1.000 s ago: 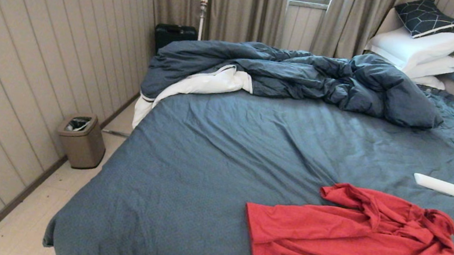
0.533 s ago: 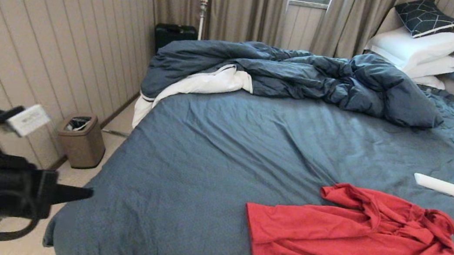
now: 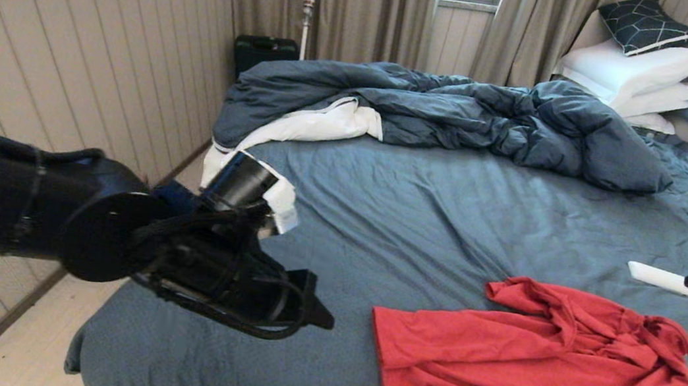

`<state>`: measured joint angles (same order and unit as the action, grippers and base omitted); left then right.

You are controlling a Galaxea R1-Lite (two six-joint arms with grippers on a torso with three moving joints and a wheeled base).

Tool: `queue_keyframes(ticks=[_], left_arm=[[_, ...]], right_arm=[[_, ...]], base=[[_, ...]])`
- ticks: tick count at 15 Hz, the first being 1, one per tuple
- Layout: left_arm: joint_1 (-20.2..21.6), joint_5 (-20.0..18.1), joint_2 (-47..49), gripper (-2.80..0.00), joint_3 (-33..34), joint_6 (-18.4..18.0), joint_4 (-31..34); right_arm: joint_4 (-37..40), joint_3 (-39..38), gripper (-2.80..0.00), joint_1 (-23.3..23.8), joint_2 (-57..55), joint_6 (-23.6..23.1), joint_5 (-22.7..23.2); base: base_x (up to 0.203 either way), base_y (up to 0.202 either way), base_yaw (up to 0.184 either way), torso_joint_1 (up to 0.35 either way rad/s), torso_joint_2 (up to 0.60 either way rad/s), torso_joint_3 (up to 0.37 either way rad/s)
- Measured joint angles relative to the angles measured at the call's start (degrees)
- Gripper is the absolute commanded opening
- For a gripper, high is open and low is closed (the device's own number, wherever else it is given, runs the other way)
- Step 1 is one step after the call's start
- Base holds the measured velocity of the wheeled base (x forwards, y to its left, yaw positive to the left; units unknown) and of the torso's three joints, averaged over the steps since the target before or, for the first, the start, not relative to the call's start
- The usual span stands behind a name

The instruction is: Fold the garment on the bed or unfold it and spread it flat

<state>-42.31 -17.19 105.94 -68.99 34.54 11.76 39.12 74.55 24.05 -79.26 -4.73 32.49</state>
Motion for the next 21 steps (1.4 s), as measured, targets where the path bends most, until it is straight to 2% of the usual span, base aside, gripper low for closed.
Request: queue_keyframes(ticks=[4,6,8,10,16,21], left_arm=[[-5.0,0.9,9.7,0.00,-9.9,5.5,1.3],[-6.8,4.6,14.0,0.00,-15.3,7.9,3.8],[-8.0,11.2,18.3,0.00,-20.4,9.9,7.2],[-8.7,15.7,21.6,0.00,-23.8,10.3,8.6],[-10.7,17.2,29.0,0.00,-36.2,12.7,15.3],[-13.7,22.7,33.2,0.00,-39.6,12.2,15.0]], right_arm=[[-5.9,-3.5,-2.80,0.2,-0.3,0.0,-0.1],[-6.1,-4.1,-2.80,0.3,-0.4,0.2,-0.1],[-6.1,-4.4,-2.80,1.3,-0.4,0.0,0.1],[-6.2,-4.9,-2.80,2.0,-0.5,-0.1,0.2],[-7.6,-6.7,-2.80,3.2,-1.5,-0.3,1.1],[-9.3,-8.2,-2.80,4.5,-2.1,-0.3,1.6]], base=[[0.000,0.000,0.000,0.000,0.00,0.000],[0.000,0.000,0.000,0.000,0.00,0.000],[0.000,0.000,0.000,0.000,0.00,0.000],[0.000,0.000,0.000,0.000,0.00,0.000],[0.000,0.000,0.000,0.000,0.00,0.000],[0.000,0.000,0.000,0.000,0.00,0.000]])
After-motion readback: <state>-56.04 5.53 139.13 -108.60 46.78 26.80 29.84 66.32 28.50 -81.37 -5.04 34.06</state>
